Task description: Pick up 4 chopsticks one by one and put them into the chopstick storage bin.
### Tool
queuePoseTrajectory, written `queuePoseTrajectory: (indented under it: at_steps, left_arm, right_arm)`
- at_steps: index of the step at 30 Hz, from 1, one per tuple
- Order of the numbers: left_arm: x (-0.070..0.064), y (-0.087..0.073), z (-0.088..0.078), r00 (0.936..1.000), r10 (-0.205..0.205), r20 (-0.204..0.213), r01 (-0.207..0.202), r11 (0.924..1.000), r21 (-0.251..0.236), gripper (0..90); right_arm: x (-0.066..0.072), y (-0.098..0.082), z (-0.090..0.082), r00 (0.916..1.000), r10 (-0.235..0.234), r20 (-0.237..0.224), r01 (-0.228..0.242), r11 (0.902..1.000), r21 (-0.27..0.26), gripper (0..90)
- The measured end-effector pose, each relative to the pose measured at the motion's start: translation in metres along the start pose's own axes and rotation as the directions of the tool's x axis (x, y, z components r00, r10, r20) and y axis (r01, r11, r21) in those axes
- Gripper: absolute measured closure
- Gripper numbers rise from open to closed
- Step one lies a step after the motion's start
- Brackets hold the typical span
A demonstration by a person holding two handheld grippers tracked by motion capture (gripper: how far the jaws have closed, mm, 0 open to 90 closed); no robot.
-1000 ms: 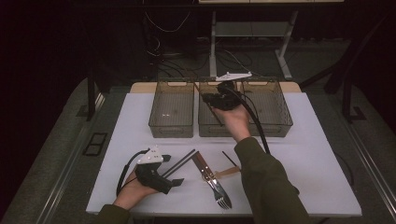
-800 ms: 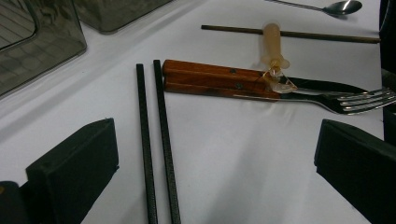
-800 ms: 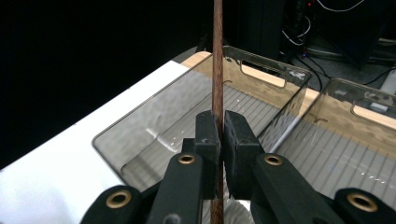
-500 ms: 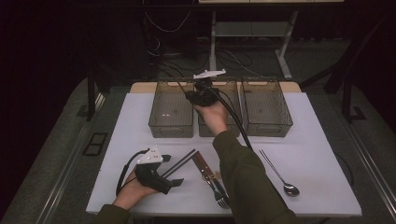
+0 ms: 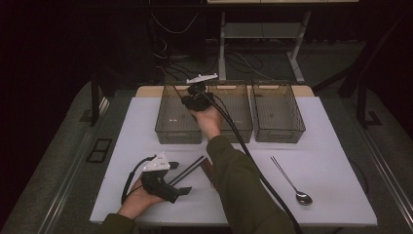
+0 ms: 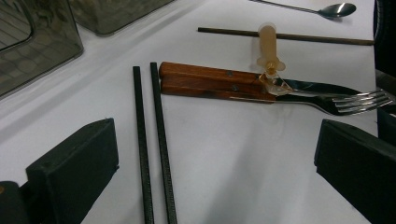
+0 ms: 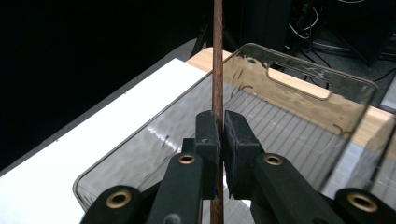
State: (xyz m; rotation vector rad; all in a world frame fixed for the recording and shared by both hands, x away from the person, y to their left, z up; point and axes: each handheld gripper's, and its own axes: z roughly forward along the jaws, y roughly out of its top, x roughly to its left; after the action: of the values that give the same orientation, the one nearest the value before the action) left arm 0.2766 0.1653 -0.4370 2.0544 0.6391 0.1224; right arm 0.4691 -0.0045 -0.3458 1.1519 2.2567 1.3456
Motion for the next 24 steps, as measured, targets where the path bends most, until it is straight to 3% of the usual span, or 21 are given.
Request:
queuePoseTrajectory:
  at_steps: [7,19,21,24]
  left_arm:
    - [0.001,0.0,0.0,1.0,0.001,0.003,-0.001,1.0,0.006,0.0]
    - [0.0,0.001,0.0,0.9999,0.01,0.005,-0.01,0.9999,0.011,0.0]
    - [0.0,0.0,0.0,0.9999,0.008,0.006,-0.008,0.9999,0.009,0.0]
    - [0.001,0.0,0.0,0.9999,0.013,0.004,-0.013,0.9999,0.009,0.0]
  right_arm:
    - [0.001,-0.007,0.015,0.9999,0.0,0.012,-0.001,0.9996,0.028,84.9]
    - [0.002,-0.027,0.035,0.9982,0.003,0.059,-0.013,0.987,0.161,83.8]
    - [0.001,-0.027,0.036,0.9979,0.016,0.063,-0.027,0.9828,0.183,71.9]
    - [-0.001,-0.026,0.034,0.9976,0.017,0.067,-0.029,0.9834,0.179,64.9]
